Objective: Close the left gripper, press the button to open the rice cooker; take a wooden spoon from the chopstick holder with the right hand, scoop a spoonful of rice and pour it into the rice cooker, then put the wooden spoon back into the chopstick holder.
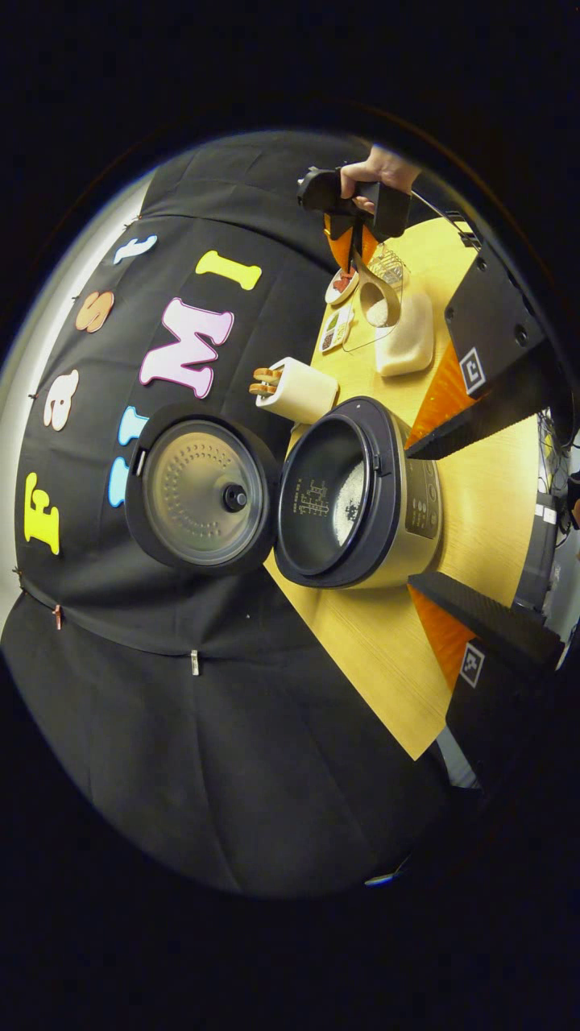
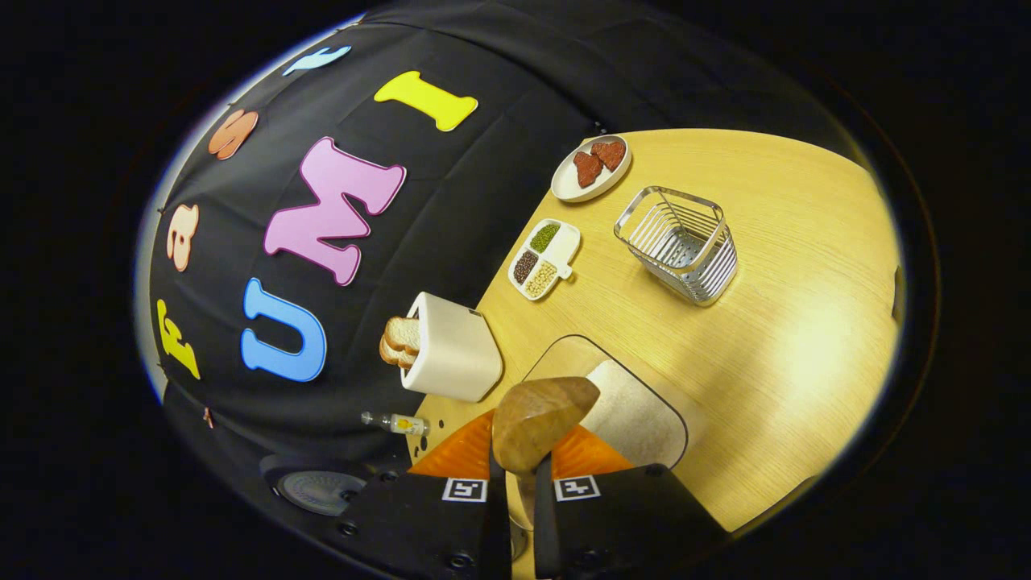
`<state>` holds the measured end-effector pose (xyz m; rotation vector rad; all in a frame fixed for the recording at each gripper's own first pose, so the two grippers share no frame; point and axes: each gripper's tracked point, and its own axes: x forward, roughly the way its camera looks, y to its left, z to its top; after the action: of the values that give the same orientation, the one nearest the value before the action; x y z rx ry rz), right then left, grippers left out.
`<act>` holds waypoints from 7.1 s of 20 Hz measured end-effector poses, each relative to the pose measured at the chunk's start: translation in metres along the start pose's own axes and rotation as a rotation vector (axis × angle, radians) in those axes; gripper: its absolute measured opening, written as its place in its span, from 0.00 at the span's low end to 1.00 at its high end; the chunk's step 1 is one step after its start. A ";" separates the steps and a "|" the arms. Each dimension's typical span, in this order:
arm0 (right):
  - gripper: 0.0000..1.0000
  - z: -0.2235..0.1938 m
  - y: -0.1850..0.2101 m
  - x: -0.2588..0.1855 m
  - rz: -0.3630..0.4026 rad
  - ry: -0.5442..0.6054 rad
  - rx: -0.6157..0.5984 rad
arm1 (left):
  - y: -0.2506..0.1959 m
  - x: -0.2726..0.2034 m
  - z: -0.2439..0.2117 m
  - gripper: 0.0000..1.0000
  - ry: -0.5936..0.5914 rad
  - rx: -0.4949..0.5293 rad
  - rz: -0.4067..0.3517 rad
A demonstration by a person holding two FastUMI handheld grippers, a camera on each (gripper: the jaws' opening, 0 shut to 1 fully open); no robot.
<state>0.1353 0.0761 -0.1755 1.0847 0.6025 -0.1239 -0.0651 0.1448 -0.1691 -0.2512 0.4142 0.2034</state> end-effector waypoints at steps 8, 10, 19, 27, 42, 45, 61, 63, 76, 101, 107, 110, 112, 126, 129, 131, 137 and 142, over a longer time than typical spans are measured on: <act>0.16 -0.015 0.086 -0.020 0.161 0.102 0.093 | 0.003 -0.008 -0.014 0.96 -0.007 -0.020 0.030; 0.15 -0.028 0.106 -0.022 0.190 0.136 0.106 | 0.007 -0.012 -0.013 0.92 -0.016 -0.026 0.039; 0.15 -0.127 0.182 -0.017 0.267 0.300 0.045 | 0.050 -0.021 -0.003 0.95 -0.059 -0.058 0.114; 0.15 -0.208 0.225 -0.003 0.307 0.340 -0.172 | 0.085 -0.027 -0.011 0.96 -0.049 -0.111 0.172; 0.15 -0.293 0.250 0.017 0.494 0.177 -0.942 | 0.133 -0.033 -0.018 0.96 -0.033 -0.091 0.258; 0.15 -0.293 0.258 0.014 0.535 0.117 -1.011 | 0.127 -0.033 -0.017 0.93 -0.036 -0.088 0.256; 0.15 -0.360 0.239 -0.026 0.819 0.062 -1.573 | 0.111 -0.032 -0.014 0.96 -0.047 -0.063 0.232; 0.15 -0.366 0.233 -0.030 0.827 0.074 -1.610 | 0.109 -0.034 -0.014 0.96 -0.051 -0.060 0.231; 0.15 -0.226 0.284 -0.058 0.707 -0.013 -1.127 | 0.058 -0.026 0.008 0.96 -0.072 -0.014 0.124; 0.15 0.236 0.012 0.003 0.051 -0.330 -0.680 | -0.128 0.008 0.064 0.96 -0.125 -0.021 0.113; 0.16 0.236 -0.026 0.040 0.002 -0.282 -0.709 | -0.111 -0.001 0.076 0.96 -0.153 -0.023 0.237; 0.16 0.230 -0.041 0.061 -0.031 -0.250 -0.712 | -0.113 -0.005 0.085 0.96 -0.180 -0.008 0.271; 0.16 0.222 -0.050 0.073 -0.049 -0.223 -0.717 | -0.112 -0.007 0.100 0.96 -0.212 0.007 0.286; 1.00 0.198 -0.094 0.033 -0.206 -0.210 -0.726 | -0.072 0.017 0.259 0.95 -0.537 0.157 0.283; 0.99 0.192 -0.102 -0.011 -0.237 -0.260 -0.713 | -0.066 0.040 0.284 0.92 -0.577 0.195 0.243; 0.98 0.183 -0.115 -0.040 -0.269 -0.268 -0.726 | -0.066 0.054 0.299 0.95 -0.600 0.225 0.211; 0.99 0.152 -0.139 -0.120 -0.346 -0.286 -0.721 | -0.062 0.099 0.333 0.95 -0.670 0.283 0.149; 0.99 0.130 -0.130 -0.146 -0.344 -0.307 -0.697 | -0.054 0.136 0.346 0.96 -0.664 0.304 0.134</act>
<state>0.0157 -0.1254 -0.1608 0.2721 0.4914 -0.3434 0.1976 0.2106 0.0905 0.1485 -0.2003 0.3363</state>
